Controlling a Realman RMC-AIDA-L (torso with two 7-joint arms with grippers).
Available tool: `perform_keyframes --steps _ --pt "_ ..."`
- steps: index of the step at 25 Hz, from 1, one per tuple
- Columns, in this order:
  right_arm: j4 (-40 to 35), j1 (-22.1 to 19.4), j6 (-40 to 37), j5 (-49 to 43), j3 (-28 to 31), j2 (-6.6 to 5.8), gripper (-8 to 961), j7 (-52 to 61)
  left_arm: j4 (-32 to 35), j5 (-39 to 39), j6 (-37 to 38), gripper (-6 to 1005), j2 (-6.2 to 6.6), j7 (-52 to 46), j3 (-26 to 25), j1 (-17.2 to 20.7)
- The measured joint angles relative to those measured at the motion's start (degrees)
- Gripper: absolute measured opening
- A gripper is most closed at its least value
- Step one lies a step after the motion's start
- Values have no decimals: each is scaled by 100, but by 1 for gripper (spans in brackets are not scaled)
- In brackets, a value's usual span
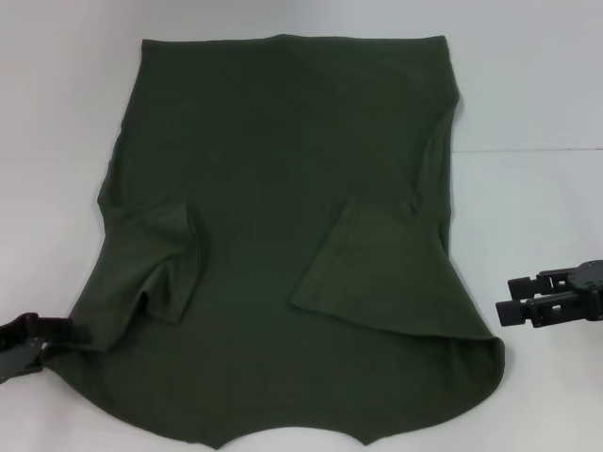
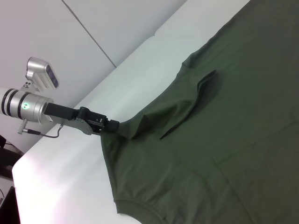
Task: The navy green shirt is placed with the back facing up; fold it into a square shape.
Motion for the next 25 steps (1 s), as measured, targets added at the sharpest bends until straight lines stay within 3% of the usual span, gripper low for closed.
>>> perform_keyframes --steps 7,15,25 --pt "0 5 0 -20 4 9 925 0 -11 -10 -55 430 -4 9 -8 0" --pt "6 -3 50 -50 9 28 925 29 -5 27 -199 361 -7 -158 -25 9" --pt "9 53 128 -53 30 66 924 512 -5 54 -153 34 0 -141 -9 16"
